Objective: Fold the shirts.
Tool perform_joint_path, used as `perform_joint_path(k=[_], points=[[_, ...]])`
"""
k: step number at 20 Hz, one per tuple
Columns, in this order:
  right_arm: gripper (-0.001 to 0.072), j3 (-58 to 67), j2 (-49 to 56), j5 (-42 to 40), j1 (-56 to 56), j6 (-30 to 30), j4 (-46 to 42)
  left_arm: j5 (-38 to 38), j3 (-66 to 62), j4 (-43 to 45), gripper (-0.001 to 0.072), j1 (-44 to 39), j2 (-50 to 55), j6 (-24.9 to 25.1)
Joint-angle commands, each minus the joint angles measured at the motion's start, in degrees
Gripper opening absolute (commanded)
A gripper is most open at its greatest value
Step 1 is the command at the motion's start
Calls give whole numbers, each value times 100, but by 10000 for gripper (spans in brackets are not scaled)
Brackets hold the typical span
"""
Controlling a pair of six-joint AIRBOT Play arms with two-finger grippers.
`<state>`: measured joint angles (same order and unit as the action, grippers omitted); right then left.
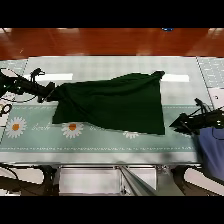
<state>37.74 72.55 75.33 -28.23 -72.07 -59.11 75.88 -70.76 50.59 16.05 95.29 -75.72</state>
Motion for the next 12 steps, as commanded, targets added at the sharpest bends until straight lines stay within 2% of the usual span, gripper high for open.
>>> perform_joint_path(k=[1,5,8,9,10,11,12], points=[[409,-155,22,74,564,-70,31,66,-15,2,21,-13,0,0],[409,-155,350,-129,1167,-157,267,70,-15,2,21,-13,0,0],[406,-129,546,-763,1580,-155,708,70,-15,0,21,-13,0,0],[353,-74,551,-1067,1681,-138,831,74,-15,0,22,-13,0,0],[209,57,551,-1163,1729,-146,903,90,-17,0,21,-11,-2,0],[28,232,549,-1082,1733,-59,1014,96,-17,0,21,-7,-11,0],[27,487,540,-872,1733,44,1069,94,-22,-2,21,-7,-42,0]])
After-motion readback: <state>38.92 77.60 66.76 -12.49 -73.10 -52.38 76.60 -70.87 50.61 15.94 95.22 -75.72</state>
